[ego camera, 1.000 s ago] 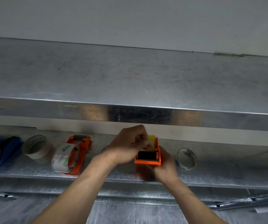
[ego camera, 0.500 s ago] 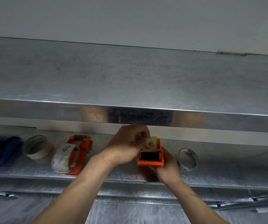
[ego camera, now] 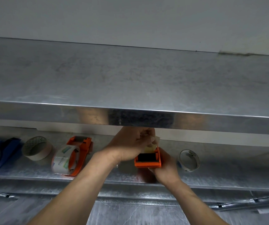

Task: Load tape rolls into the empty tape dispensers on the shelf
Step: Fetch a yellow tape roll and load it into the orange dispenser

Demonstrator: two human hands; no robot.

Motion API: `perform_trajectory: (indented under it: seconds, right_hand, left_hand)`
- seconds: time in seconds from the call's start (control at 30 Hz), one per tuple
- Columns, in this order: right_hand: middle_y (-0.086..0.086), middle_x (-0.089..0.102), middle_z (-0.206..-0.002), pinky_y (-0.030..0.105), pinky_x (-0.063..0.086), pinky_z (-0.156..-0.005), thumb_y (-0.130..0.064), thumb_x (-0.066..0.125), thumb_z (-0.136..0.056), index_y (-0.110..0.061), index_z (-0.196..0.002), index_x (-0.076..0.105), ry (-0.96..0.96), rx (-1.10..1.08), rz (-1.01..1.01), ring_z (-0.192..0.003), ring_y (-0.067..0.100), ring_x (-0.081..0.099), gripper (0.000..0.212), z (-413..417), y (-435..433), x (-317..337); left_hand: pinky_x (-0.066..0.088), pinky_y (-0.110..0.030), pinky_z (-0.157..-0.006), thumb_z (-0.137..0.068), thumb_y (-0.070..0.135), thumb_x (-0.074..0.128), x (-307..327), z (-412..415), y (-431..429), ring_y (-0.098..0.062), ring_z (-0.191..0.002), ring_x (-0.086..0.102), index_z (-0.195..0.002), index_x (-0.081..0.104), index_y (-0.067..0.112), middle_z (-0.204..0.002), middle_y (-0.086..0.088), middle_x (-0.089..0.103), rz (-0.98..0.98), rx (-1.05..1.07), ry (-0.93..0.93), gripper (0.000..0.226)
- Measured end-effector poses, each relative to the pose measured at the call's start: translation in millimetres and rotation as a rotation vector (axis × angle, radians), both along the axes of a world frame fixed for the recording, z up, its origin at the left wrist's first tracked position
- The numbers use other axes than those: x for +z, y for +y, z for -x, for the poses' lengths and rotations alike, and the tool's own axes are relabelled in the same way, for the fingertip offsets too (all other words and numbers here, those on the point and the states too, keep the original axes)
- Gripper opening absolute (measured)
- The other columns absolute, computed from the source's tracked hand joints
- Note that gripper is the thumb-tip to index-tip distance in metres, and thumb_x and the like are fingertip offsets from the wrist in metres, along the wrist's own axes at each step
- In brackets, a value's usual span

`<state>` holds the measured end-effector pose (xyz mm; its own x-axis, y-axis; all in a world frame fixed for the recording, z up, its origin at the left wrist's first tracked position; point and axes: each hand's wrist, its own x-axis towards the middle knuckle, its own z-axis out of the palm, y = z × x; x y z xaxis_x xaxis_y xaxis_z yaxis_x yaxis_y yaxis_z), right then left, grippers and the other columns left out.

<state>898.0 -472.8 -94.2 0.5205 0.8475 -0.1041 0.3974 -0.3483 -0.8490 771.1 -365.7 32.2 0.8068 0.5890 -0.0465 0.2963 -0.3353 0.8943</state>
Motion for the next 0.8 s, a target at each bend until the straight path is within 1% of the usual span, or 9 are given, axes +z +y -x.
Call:
perform_trajectory:
  seconds: [0.1,0.17,0.3,0.37,0.5,0.6,0.67,0.73,0.8]
  right_hand:
    - [-0.025,0.071,-0.076,0.009,0.046,-0.059,-0.028,0.076,-0.080,-0.037,-0.077,0.062,-0.005,-0.004,0.013,-0.072,-0.007,0.065,0.017,1,-1,4]
    - [-0.025,0.070,-0.075,0.010,0.047,-0.059,-0.029,0.075,-0.081,-0.038,-0.076,0.061,-0.006,-0.003,0.019,-0.071,-0.007,0.065,0.017,1,-1,4]
    - [-0.022,0.069,-0.070,0.013,0.045,-0.057,-0.020,0.071,-0.079,-0.041,-0.073,0.058,-0.025,0.013,0.035,-0.066,-0.004,0.063,0.026,3,0,1]
    - [-0.021,0.069,-0.070,0.016,0.047,-0.059,-0.009,0.072,-0.075,-0.037,-0.071,0.059,0.004,-0.010,0.043,-0.067,-0.004,0.064,0.031,2,0,0]
    - [-0.013,0.072,-0.070,0.022,0.053,-0.065,0.010,0.071,-0.065,-0.029,-0.076,0.062,0.069,-0.089,0.083,-0.072,0.000,0.066,0.041,-4,-2,-1]
    - [-0.011,0.072,-0.071,0.017,0.052,-0.063,0.012,0.072,-0.065,-0.026,-0.077,0.064,0.080,-0.088,0.081,-0.072,-0.001,0.066,0.041,-5,-3,-1]
    - [-0.013,0.073,-0.071,0.019,0.053,-0.065,0.012,0.073,-0.064,-0.027,-0.077,0.065,0.087,-0.094,0.079,-0.072,-0.001,0.066,0.041,-4,-4,0]
    - [-0.017,0.073,-0.071,0.021,0.054,-0.067,0.012,0.073,-0.064,-0.029,-0.077,0.065,0.088,-0.090,0.075,-0.074,-0.002,0.067,0.044,-4,-4,1]
    - [-0.016,0.072,-0.071,0.021,0.054,-0.068,0.012,0.071,-0.065,-0.030,-0.077,0.064,0.082,-0.076,0.082,-0.074,-0.002,0.066,0.045,-2,-3,4]
  left_hand:
    - [0.058,-0.035,-0.083,-0.095,0.017,0.056,2,3,3,-0.003,-0.082,0.071,-0.088,0.066,0.016,-0.085,0.011,0.074,0.027,0.052,-0.009,0.012]
    - [0.058,-0.035,-0.083,-0.095,0.017,0.056,4,3,1,-0.004,-0.081,0.071,-0.087,0.066,0.017,-0.084,0.012,0.074,0.045,0.062,-0.018,0.012]
    - [0.053,-0.017,-0.074,-0.094,0.009,0.055,7,-4,-6,0.000,-0.077,0.070,-0.085,0.064,0.009,-0.080,0.009,0.073,0.052,0.034,-0.007,0.013]
    - [0.053,-0.015,-0.074,-0.093,0.008,0.055,8,-5,-8,0.003,-0.079,0.069,-0.085,0.064,0.008,-0.082,0.007,0.073,0.041,0.019,-0.006,0.012]
    - [0.056,-0.019,-0.079,-0.095,0.013,0.058,10,1,-5,0.001,-0.078,0.070,-0.086,0.063,0.013,-0.084,0.012,0.074,0.038,0.023,0.005,0.010]
    - [0.057,-0.035,-0.086,-0.095,0.014,0.057,10,5,-2,-0.006,-0.079,0.072,-0.081,0.061,0.021,-0.082,0.015,0.074,0.033,0.051,-0.013,0.016]
    - [0.057,-0.039,-0.088,-0.095,0.015,0.057,9,7,-2,-0.006,-0.079,0.072,-0.079,0.060,0.024,-0.083,0.015,0.074,0.038,0.064,-0.020,0.019]
    - [0.057,-0.038,-0.087,-0.095,0.016,0.057,11,8,-3,-0.005,-0.079,0.072,-0.079,0.060,0.025,-0.085,0.013,0.074,0.036,0.064,-0.023,0.019]
    - [0.057,-0.028,-0.083,-0.095,0.013,0.057,14,8,-5,-0.001,-0.078,0.071,-0.081,0.061,0.020,-0.085,0.011,0.074,0.039,0.043,-0.019,0.016]
